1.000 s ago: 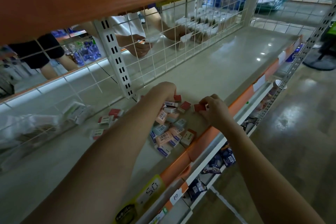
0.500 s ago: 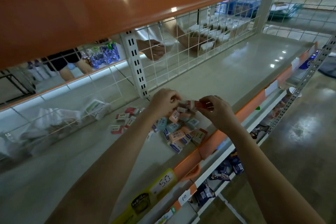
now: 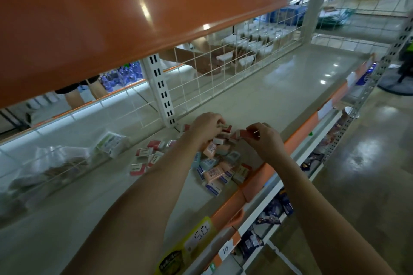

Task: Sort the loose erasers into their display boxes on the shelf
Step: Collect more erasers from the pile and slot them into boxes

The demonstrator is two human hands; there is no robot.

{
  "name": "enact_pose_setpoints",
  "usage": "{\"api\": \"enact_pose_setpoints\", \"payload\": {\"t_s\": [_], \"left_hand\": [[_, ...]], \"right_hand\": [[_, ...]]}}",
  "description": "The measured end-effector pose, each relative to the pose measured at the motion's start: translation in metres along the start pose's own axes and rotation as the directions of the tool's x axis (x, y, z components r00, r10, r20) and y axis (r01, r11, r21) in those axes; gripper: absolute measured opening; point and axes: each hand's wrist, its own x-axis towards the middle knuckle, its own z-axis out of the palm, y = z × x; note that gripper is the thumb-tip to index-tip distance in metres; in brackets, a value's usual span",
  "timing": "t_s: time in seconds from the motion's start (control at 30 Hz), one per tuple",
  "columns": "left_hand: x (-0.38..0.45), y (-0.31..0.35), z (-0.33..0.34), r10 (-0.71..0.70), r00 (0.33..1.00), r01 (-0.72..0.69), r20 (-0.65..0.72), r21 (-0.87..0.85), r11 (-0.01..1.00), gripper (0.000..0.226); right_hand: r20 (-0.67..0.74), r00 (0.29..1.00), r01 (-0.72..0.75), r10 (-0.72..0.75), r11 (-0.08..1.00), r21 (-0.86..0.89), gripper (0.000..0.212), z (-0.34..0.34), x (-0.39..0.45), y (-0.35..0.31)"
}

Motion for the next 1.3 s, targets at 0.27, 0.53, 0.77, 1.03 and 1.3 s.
{"api": "enact_pose_setpoints", "payload": {"t_s": [0.27, 0.53, 0.77, 1.03, 1.3], "left_hand": [[0.031, 0.004, -0.007, -0.076, 0.973, 0.073, 0.220, 0.020, 0.997, 0.038], [0.031, 0.000, -0.004, -0.087, 0.973, 0.107, 0.216, -0.079, 0.991, 0.024], [0.000, -0.006, -0.005, -0.176, 0.984, 0.163, 0.001, -0.385, 0.908, 0.017], [-0.071, -0.013, -0.039, -0.405, 0.914, 0.188, 0.024, -0.910, 0.370, 0.021], [-0.197, -0.041, -0.060, -0.524, 0.851, 0.133, -0.012, -0.962, 0.238, 0.022]], "right_hand": [[0.026, 0.999, 0.020, -0.020, 1.000, 0.016, 0.027, 0.003, 0.017, 0.008], [0.035, 0.999, 0.012, -0.016, 0.994, 0.106, 0.024, 0.007, 0.027, 0.010], [0.060, 0.997, 0.052, -0.057, 0.995, 0.085, 0.027, -0.001, 0.027, 0.001], [0.081, 0.991, 0.086, -0.102, 0.979, 0.184, 0.024, -0.017, 0.004, -0.041], [0.334, 0.901, 0.107, -0.277, 0.887, 0.449, 0.023, 0.015, -0.057, -0.112]]}}
